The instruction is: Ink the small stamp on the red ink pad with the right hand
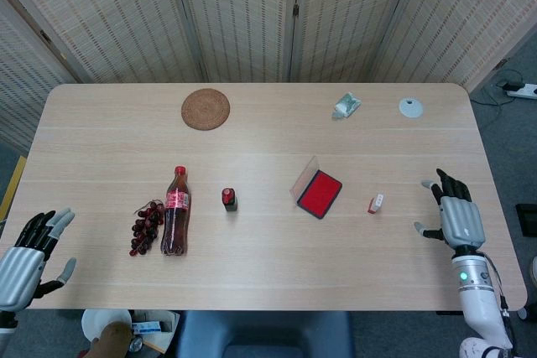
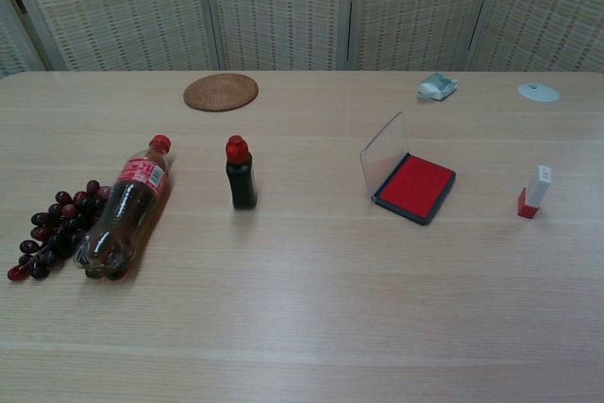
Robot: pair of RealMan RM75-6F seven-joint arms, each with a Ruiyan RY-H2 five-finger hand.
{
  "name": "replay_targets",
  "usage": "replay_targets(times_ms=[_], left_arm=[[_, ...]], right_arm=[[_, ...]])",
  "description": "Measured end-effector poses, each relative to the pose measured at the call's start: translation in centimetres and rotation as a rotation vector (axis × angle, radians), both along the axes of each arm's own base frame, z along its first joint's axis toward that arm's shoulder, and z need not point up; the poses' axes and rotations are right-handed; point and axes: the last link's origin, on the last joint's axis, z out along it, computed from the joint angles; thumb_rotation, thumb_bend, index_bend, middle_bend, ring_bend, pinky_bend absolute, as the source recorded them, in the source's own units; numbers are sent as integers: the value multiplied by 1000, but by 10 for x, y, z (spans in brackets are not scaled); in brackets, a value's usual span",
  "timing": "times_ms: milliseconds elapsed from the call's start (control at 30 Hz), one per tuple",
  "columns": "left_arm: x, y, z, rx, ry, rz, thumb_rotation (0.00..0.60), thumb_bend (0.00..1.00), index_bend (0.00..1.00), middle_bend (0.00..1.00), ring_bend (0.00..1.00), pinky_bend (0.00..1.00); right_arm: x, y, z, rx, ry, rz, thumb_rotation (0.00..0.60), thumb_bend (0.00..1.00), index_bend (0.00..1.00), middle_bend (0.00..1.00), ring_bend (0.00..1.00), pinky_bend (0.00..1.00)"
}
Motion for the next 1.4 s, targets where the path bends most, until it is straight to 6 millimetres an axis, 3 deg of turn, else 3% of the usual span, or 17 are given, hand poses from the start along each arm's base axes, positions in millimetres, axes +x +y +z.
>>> replay_targets(times_ms=[333, 433, 1000, 1400], left_arm=[[-2, -7, 14, 21, -56, -20, 600, 427, 0, 0, 0, 0], [-2, -9, 16, 20, -70, -23, 600, 427, 0, 0, 0, 0], [-6, -12, 29, 17, -134, -50, 600, 427, 0, 0, 0, 0], [-9, -13, 35, 25, -152, -56, 600, 427, 0, 0, 0, 0]], right_arm=[[45, -23, -29, 62, 108, -36, 600, 207, 267, 0, 0, 0], [50, -26, -37, 64, 98, -47, 600, 209, 286, 0, 0, 0], [24, -41, -66, -13, 65, -148, 600, 215, 299, 0, 0, 0], [36, -55, -86, 0, 42, -134, 600, 224, 316, 1, 0, 0]])
